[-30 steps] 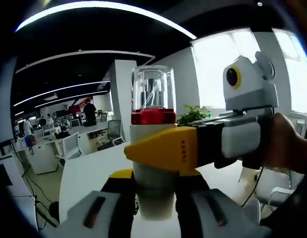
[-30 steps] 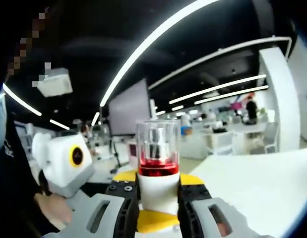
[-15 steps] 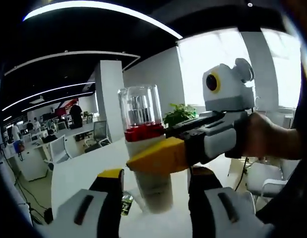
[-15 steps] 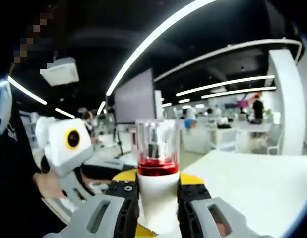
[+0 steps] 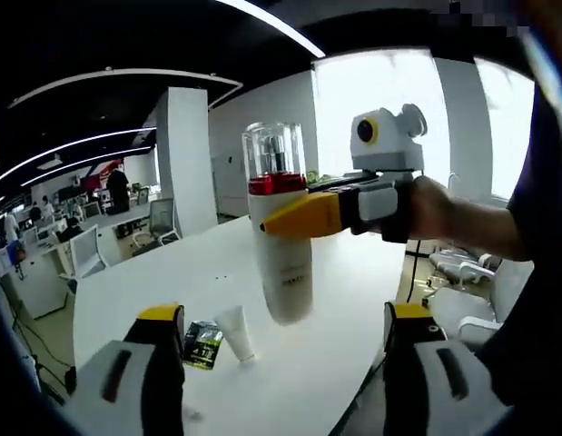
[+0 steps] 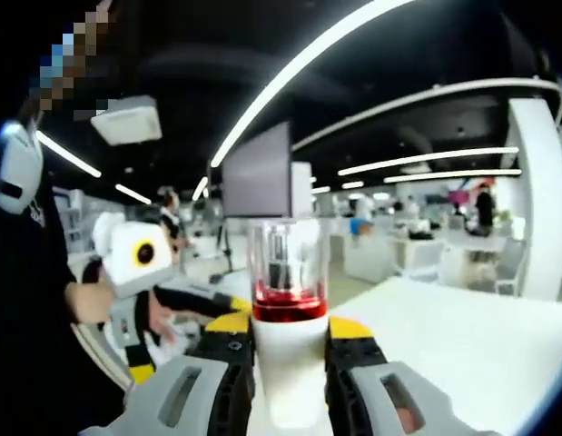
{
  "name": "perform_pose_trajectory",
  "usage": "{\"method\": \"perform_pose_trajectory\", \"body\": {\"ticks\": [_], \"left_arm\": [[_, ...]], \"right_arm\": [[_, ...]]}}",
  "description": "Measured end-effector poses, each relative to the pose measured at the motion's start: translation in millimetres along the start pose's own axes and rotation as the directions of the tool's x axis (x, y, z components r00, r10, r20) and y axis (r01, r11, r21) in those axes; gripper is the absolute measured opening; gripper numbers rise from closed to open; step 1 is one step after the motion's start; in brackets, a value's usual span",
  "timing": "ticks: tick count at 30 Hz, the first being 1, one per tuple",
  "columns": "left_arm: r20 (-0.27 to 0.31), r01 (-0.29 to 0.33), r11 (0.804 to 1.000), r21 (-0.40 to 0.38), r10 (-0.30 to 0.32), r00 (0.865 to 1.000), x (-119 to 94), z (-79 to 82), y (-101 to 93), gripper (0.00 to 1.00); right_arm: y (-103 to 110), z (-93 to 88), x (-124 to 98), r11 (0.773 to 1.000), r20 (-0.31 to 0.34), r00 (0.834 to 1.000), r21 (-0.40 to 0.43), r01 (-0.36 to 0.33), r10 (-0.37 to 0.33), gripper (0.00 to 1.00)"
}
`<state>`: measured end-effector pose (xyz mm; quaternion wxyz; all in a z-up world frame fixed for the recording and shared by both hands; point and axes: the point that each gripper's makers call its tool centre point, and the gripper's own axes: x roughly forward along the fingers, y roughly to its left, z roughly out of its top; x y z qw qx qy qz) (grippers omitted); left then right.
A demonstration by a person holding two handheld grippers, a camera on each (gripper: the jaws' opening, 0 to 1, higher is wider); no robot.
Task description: Arrange the skincare products in the storage area until every visible bottle or jar stands upright without overlapping.
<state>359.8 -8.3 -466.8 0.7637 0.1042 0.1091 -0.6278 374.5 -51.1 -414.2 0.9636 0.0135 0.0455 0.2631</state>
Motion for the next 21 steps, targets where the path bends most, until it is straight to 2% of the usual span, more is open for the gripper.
{"method": "perform_pose_trajectory", "body": {"ticks": [2,6,11,16,21], "left_arm": [[-0.010,-0.001,1.000,-0.010,0.001,1.000,-0.8,-1.8,-4.5,0.94],[-0.021,0.001,1.000,-0.023,-0.002,1.000,-4.4,-13.2,0.1,0.99],[-0.037,0.018,0.999,-0.047,-0.020,0.999,-10.7,-20.2,-6.0,0.99],[-0.057,-0.004,0.998,-0.065,0.001,0.998,-16.5,-29.3,-2.7,0.99],[-0.077,-0.027,0.996,-0.083,0.020,0.997,-21.6,-40.1,1.4,0.99]], "right_arm": [[0.1,-2.0,-2.0,1.000,0.013,1.000,-0.010,-0.015,0.015,0.21],[-2.0,-6.1,-4.7,0.999,0.036,0.999,-0.008,-0.034,0.035,0.21],[-4.1,-11.9,-5.6,0.998,0.027,0.999,-0.034,-0.046,0.047,0.21],[-7.5,-21.4,-6.3,0.997,0.008,0.999,-0.059,-0.049,0.050,0.21],[-14.2,-32.3,-9.1,0.998,0.013,0.998,-0.040,-0.056,0.057,0.21]]}}
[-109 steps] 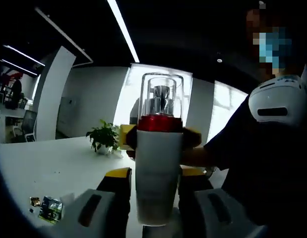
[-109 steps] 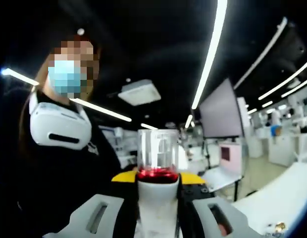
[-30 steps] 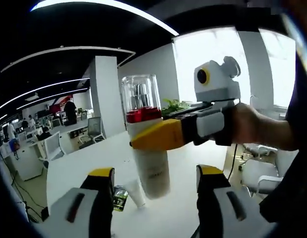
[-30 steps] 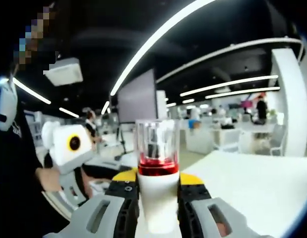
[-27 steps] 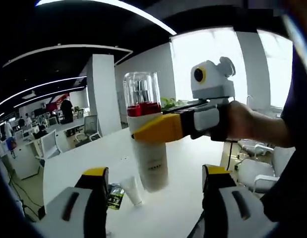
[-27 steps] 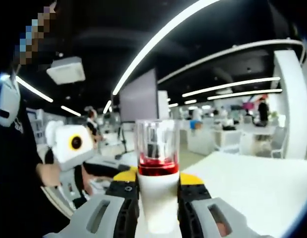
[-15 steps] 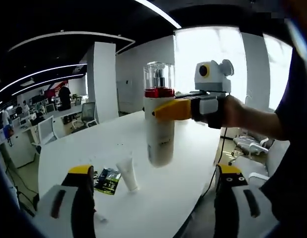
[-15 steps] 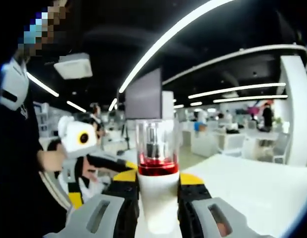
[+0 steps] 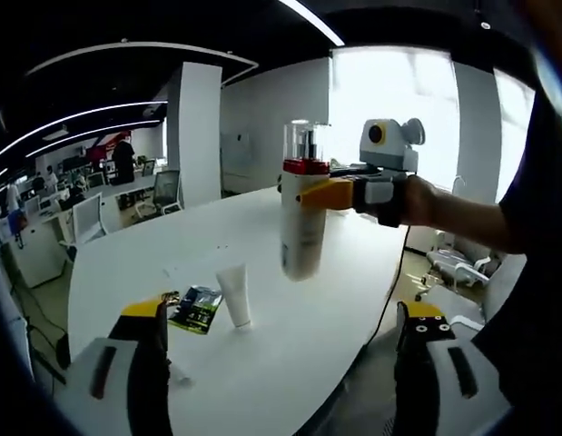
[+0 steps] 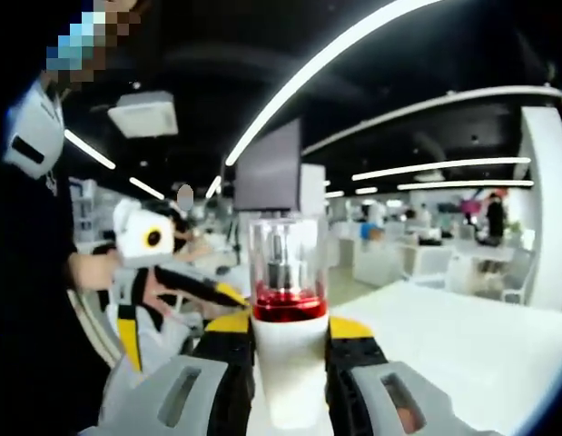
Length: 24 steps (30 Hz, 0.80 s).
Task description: Arrange the skincare products in the storage area until every visible bottle or jar stands upright without overlapping.
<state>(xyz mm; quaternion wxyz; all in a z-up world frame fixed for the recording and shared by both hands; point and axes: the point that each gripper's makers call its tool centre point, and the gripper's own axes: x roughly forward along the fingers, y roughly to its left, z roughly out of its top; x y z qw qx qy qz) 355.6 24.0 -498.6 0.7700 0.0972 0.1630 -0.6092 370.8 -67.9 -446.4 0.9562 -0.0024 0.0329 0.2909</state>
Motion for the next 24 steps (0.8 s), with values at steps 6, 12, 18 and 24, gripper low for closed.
{"method": "perform_pose_trajectory", "body": {"ticks": [6,12,18,24], "left_arm": [[-0.028,-0.026,1.000,-0.017,0.026,0.999,-3.7,-18.5,5.1,0.99],[-0.049,-0.051,0.998,-0.031,0.049,0.998,-7.5,-36.3,7.3,0.99],[-0.067,-0.087,0.994,-0.070,0.083,0.994,-15.1,-61.5,12.8,0.98],[-0.084,-0.121,0.989,-0.081,0.114,0.990,-18.9,-82.4,23.0,0.97]], "right_arm": [[-7.4,-18.9,-2.3,1.000,-0.020,1.000,-0.018,0.002,-0.002,0.21],[-13.2,-38.0,-2.7,0.999,-0.026,1.000,-0.053,-0.009,0.007,0.21],[-23.8,-59.1,0.0,0.999,-0.031,1.000,-0.053,0.001,-0.003,0.21],[-35.2,-82.6,1.2,1.000,-0.026,1.000,-0.026,0.016,-0.017,0.21]]}}
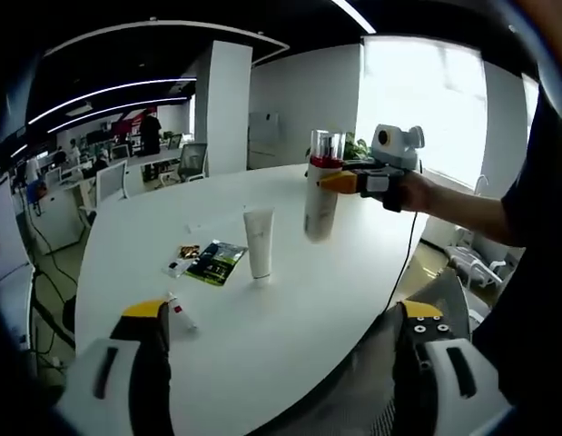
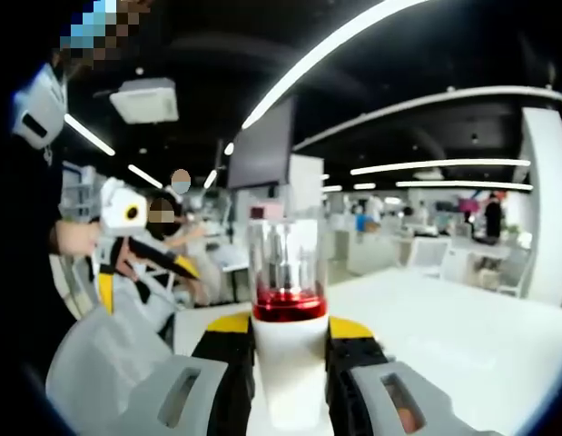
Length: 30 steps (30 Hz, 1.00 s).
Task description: Arrange the skincare products in the storage area until every visible bottle or jar stands upright without overlapping.
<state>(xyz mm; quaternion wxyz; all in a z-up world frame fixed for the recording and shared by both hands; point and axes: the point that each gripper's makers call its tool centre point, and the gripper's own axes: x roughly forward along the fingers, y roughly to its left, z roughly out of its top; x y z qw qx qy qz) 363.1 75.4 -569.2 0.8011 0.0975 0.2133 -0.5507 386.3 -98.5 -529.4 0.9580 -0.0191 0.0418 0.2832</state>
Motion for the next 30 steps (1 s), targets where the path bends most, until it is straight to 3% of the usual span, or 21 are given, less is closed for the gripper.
{"method": "perform_pose_trajectory", "body": {"ticks": [13,18,22,30], "left_arm": [[-0.035,-0.019,1.000,-0.023,0.018,0.999,22.2,-37.4,13.4,0.96],[-0.021,-0.015,0.999,-0.034,0.014,1.000,30.3,-41.6,19.3,0.97],[-0.050,-0.029,1.000,-0.008,0.028,0.998,38.9,-49.1,23.5,0.97],[-0.050,-0.022,1.000,-0.021,0.021,0.999,52.4,-53.5,27.2,0.97]], "right_arm": [[-28.7,-49.5,9.6,1.000,-0.014,1.000,0.002,0.017,-0.017,0.21],[-39.2,-66.0,13.7,1.000,-0.003,1.000,0.020,0.004,-0.004,0.21],[-47.2,-82.1,16.5,1.000,-0.012,1.000,0.021,0.000,0.001,0.21],[-66.7,-108.4,26.3,0.999,-0.008,1.000,0.042,-0.001,0.002,0.21]]}}
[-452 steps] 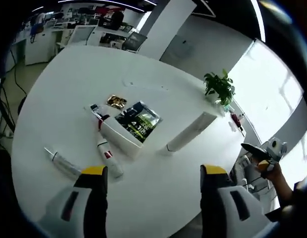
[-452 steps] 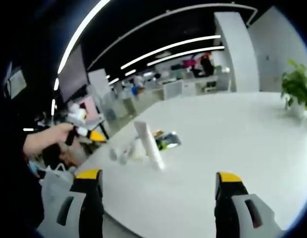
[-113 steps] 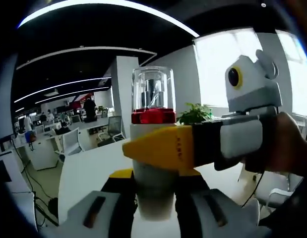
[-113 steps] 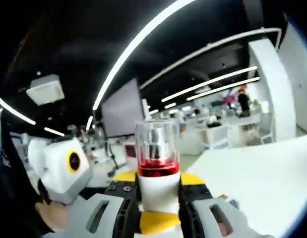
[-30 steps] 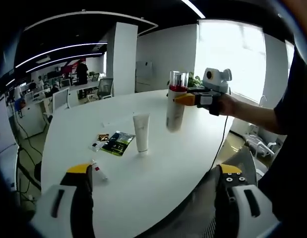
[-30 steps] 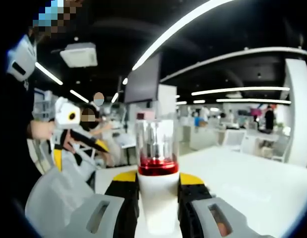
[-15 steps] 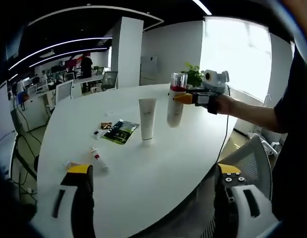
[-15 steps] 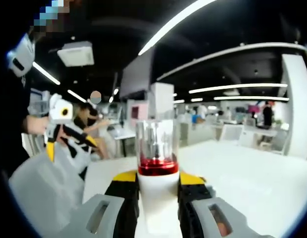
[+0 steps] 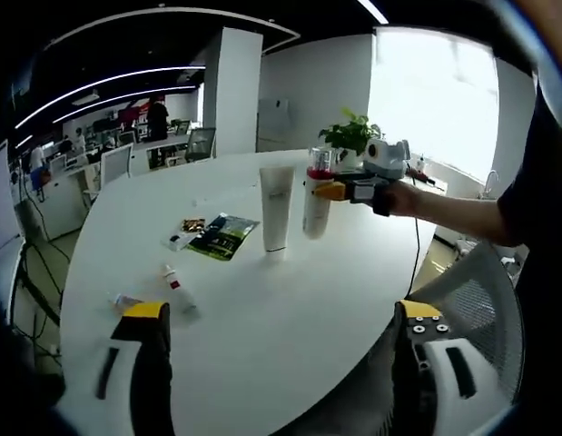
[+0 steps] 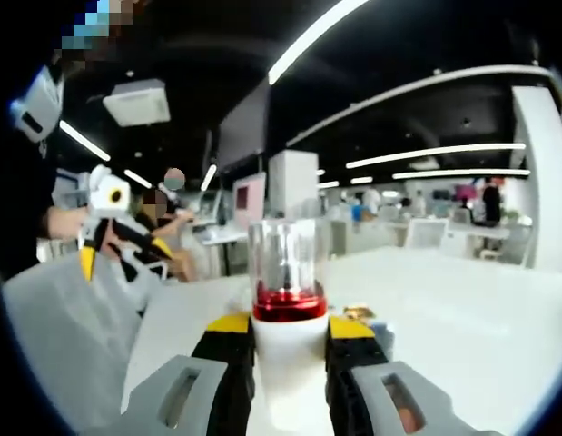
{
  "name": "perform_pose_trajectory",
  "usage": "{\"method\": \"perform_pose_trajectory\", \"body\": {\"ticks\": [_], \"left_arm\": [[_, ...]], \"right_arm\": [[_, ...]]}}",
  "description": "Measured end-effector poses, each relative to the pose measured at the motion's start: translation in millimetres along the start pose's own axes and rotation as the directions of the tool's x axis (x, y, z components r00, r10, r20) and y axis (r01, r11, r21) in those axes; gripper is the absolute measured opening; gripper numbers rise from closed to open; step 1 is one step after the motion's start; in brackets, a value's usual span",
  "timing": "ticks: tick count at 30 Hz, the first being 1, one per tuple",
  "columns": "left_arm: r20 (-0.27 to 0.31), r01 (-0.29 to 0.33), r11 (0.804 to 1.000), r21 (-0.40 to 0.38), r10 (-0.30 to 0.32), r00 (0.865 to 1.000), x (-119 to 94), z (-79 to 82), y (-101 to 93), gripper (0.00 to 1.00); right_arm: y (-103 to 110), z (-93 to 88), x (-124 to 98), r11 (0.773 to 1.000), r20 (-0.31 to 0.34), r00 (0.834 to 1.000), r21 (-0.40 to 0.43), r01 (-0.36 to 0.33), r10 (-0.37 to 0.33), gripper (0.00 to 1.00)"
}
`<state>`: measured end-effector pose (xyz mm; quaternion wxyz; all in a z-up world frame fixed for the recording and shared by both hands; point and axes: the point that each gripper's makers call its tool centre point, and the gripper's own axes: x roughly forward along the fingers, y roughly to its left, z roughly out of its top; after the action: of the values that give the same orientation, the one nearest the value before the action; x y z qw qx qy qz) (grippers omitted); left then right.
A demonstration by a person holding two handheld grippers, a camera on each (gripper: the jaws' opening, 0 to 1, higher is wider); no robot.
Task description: Arrange the skincare products in the storage area until every visible bottle or jar stands upright without overlapping.
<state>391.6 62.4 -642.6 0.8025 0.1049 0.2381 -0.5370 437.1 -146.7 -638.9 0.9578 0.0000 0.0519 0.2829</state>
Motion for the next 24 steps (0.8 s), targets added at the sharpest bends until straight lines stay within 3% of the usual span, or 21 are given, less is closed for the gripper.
{"method": "perform_pose_trajectory", "body": {"ticks": [15,24], "left_arm": [[-0.073,-0.005,1.000,-0.003,0.004,0.997,8.7,-21.1,4.3,0.97],[-0.100,-0.014,1.000,-0.008,0.013,0.995,12.1,-27.1,8.4,0.97]], "right_arm": [[-15.9,-32.9,9.7,0.998,0.011,0.998,0.005,-0.066,0.066,0.22],[-23.6,-39.2,17.5,0.996,0.024,0.996,0.008,-0.084,0.084,0.22]]}}
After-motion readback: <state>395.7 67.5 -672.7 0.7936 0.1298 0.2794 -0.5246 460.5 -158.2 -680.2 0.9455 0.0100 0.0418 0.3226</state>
